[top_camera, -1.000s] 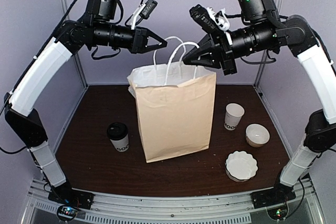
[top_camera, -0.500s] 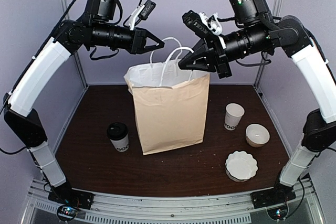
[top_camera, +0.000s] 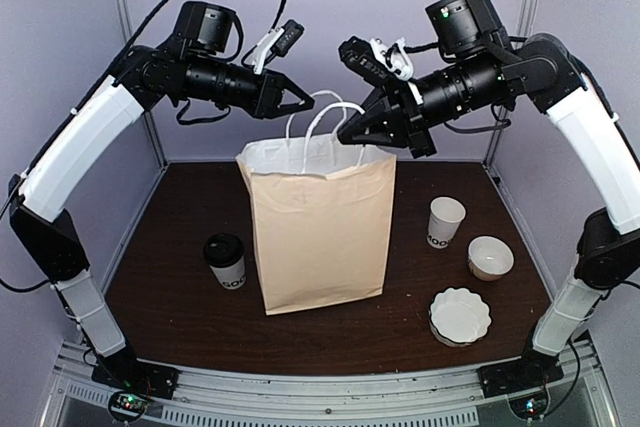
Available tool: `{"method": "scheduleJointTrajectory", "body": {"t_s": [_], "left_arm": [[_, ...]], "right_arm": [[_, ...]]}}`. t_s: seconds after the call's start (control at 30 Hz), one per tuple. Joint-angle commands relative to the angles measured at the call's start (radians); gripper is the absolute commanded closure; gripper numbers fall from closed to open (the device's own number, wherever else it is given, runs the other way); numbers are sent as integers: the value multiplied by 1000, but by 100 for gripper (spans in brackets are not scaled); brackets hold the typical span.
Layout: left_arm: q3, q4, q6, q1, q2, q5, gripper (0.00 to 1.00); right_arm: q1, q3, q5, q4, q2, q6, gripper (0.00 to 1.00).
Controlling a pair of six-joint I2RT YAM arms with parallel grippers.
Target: Pack the takeout coffee
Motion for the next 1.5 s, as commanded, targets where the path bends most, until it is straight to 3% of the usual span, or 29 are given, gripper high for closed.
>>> {"method": "scheduleJointTrajectory", "body": {"t_s": [0.0, 0.03, 0.1, 0.13, 0.2, 0.23, 0.3, 0.5, 0.73, 0.9, 1.03, 1.13, 1.27, 1.4, 1.47], "left_arm": [[-79, 48, 14, 5, -39, -18, 100], [-107, 52, 15, 5, -48, -26, 87], [-196, 67, 16, 5, -71, -81, 36], [-243, 78, 9, 5, -86, -123, 9], [-311, 96, 8, 5, -113, -178, 3], [-323, 98, 8, 5, -124, -193, 2], [-308, 89, 22, 6, -146, -188, 2], [-294, 89, 87, 5, -237, -77, 2], [-439, 7, 108, 1, -333, 25, 7], [-527, -11, 104, -94, -313, -9, 9], [-513, -73, 126, -151, -247, -72, 12], [-490, -119, 149, -152, -204, -128, 21], [-461, -153, 192, -152, -172, -97, 38], [-441, -162, 206, -153, -140, -55, 63], [-415, -186, 224, -153, -113, -41, 82]], "right_arm": [[6, -30, 22, -4, 2, -4, 95], [6, -43, 26, -5, 1, -5, 86], [6, -93, 46, -10, -3, -27, 44], [2, -134, 67, -10, -12, -29, 31], [-17, -221, 22, -7, -47, -53, 12], [-22, -248, 10, -12, -67, -64, 5], [-27, -241, -5, -59, -92, -100, 1], [-29, -165, -49, -176, -137, -158, 1], [-29, -313, -99, -171, -169, -153, 2], [-26, -435, -92, -175, -173, -190, 4], [-27, -509, -70, -163, -198, -200, 5], [-27, -521, -85, -163, -215, -197, 6], [-28, -533, -40, -164, -233, -203, 6], [-35, -552, 15, -159, -248, -213, 6], [-50, -555, 26, -153, -253, -214, 7]]}}
